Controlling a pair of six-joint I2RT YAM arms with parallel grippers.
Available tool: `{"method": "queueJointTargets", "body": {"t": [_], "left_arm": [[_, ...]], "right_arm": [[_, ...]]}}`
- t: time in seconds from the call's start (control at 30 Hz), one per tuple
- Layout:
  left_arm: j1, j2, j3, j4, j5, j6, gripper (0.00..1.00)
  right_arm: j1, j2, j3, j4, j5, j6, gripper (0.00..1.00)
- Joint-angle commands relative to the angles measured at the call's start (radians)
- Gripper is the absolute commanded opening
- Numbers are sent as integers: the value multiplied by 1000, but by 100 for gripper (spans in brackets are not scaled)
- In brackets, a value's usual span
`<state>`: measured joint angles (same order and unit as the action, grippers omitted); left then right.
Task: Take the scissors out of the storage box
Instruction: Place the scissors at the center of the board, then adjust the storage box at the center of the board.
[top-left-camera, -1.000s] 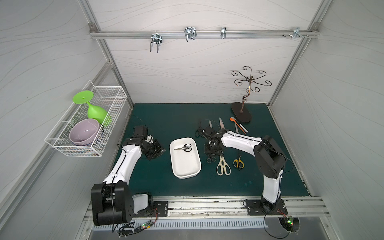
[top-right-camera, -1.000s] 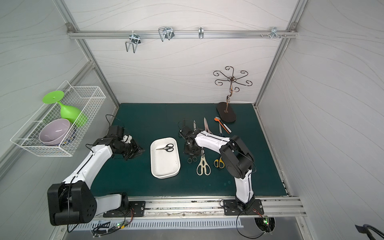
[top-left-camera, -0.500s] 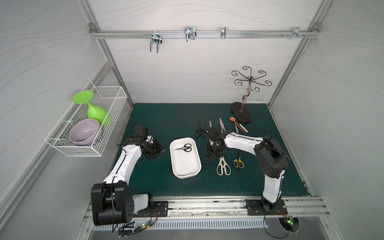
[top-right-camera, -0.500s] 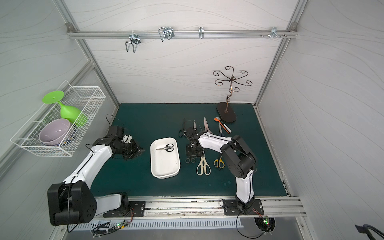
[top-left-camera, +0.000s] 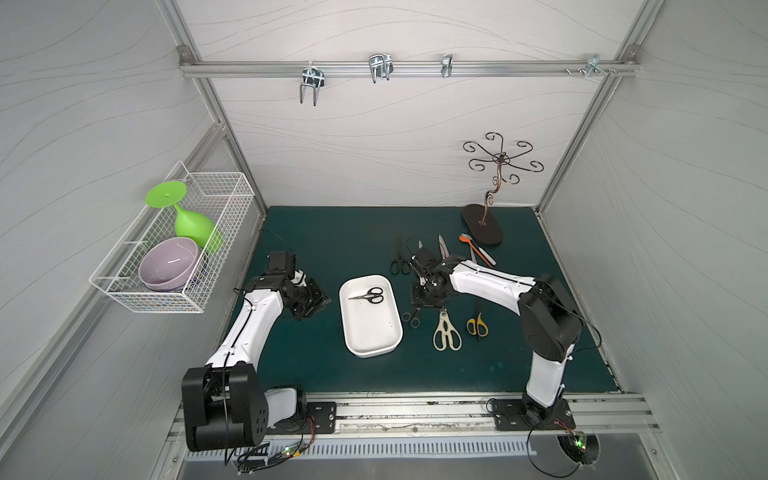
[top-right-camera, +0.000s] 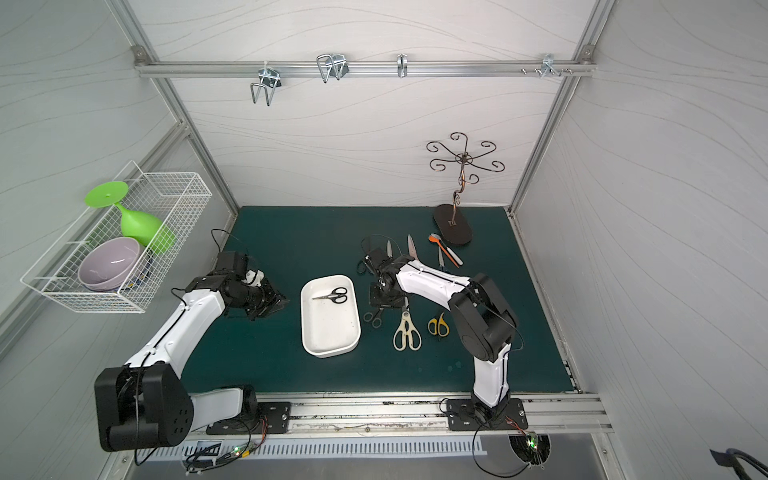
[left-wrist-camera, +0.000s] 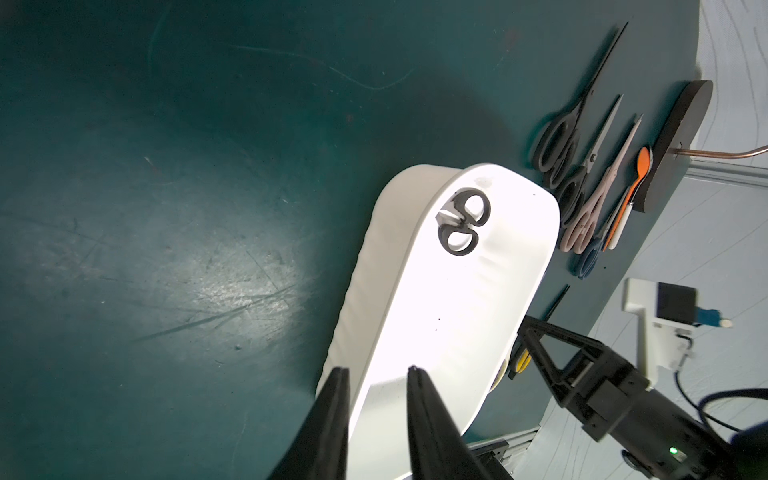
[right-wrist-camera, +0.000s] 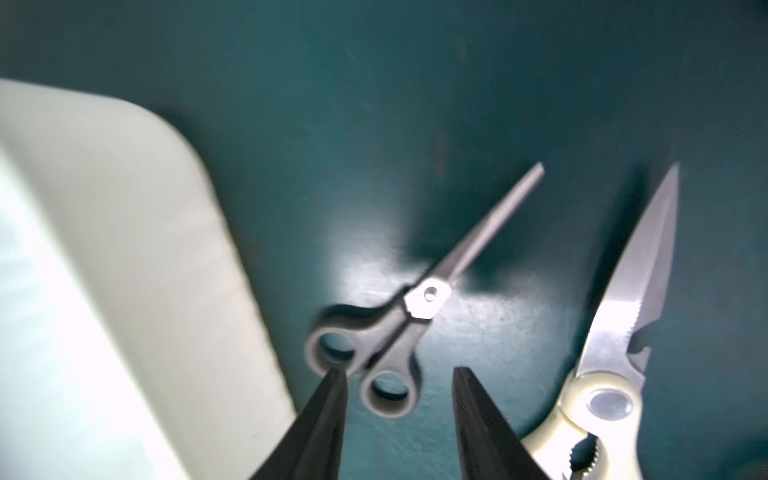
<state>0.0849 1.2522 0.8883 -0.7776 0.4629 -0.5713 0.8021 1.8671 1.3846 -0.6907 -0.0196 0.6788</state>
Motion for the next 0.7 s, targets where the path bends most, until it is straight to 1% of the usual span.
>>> {"method": "queueJointTargets", "body": {"t": [0.0,0.03,0.3,0.43,0.6,0.67], "left_arm": [[-1,-15,-3,14,-6,18,28],[-1,-13,-4,14,-7,20,28],[-1,-12,-3,8,-1,21,28],[5,-15,1,-1,-1,30,28],[51,-18,19,-26,-1,58,28],[56,-12,29,-29,-3,66,28]], "right_arm": [[45,-16,77,-76,21,-67,46],[55,-13,91,-76,20,-68,46],[71,11,104,32,-110,-54,49],[87,58,142,14,-114,-58,49],[87,75,127,15,-123,-47,48],[87,77,117,19,-129,-42,48]]}}
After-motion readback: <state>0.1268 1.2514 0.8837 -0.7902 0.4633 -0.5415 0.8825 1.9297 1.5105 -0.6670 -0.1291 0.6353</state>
